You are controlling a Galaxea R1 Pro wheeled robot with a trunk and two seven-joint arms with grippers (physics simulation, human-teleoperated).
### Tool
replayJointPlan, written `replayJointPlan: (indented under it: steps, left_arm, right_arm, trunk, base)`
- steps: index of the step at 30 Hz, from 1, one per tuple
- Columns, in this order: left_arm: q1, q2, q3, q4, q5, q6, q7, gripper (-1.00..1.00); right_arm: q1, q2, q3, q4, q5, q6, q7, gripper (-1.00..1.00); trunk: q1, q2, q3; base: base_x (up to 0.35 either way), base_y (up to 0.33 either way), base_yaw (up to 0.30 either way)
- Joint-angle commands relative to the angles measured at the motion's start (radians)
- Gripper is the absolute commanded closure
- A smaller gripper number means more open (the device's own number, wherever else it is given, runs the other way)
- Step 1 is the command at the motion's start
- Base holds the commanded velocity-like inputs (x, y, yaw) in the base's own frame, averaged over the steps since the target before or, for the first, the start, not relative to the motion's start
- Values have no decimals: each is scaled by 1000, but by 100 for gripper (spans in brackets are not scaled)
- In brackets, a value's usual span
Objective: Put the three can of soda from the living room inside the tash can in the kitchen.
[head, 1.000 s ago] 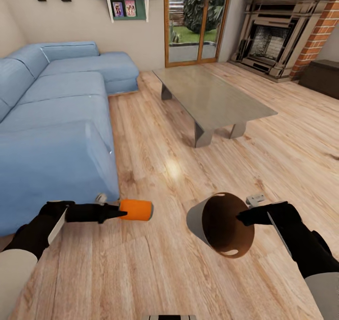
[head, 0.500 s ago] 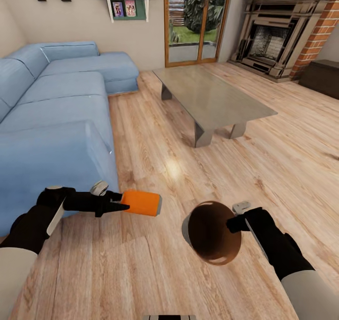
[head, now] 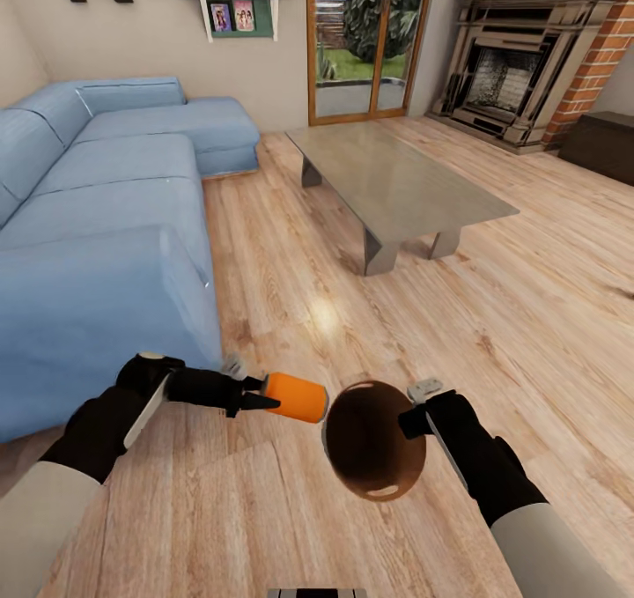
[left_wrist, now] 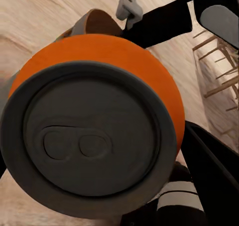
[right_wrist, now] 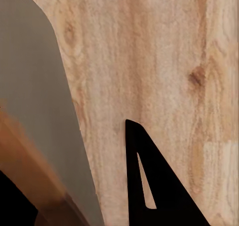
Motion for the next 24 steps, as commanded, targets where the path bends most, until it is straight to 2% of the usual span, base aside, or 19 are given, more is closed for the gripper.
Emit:
replayJointPlan:
  steps: [1,2,4,8,16,20,24]
  left_arm:
    - [0,-4,-23,-2,2,4,13,100]
    - [0,-6,-35,-5,2,8,17,100]
    - [0,-16,-82,-18,2,21,29,100]
    - [0,-23,-116,-34,2,34,48,100]
    - [0,-32,-124,-64,3,55,61,100]
    - [0,-55,-126,-70,2,63,72,100]
    - [0,-105,-136,-69,-2,75,137,100]
  right_arm:
    - [0,1,1,0,-32,1,9,100]
    - [0,1,1,0,-32,1,9,100]
    - [0,1,2,1,-32,1,8,100]
    - [0,2,2,2,-31,2,8,100]
    - [0,2,6,3,-32,1,7,100]
    - [0,2,23,4,-32,1,6,100]
    - [0,7,30,4,-31,1,5,100]
  trunk:
    - [0,0,0]
    - [0,0,0]
    - [0,0,0]
    - [0,0,0]
    - [0,0,0]
    - [0,0,0]
    - [0,0,0]
  base:
    - [0,0,0]
    - [0,0,0]
    - [0,0,0]
    - [0,0,0]
    - [0,0,0]
    - [0,0,0]
    - [0,0,0]
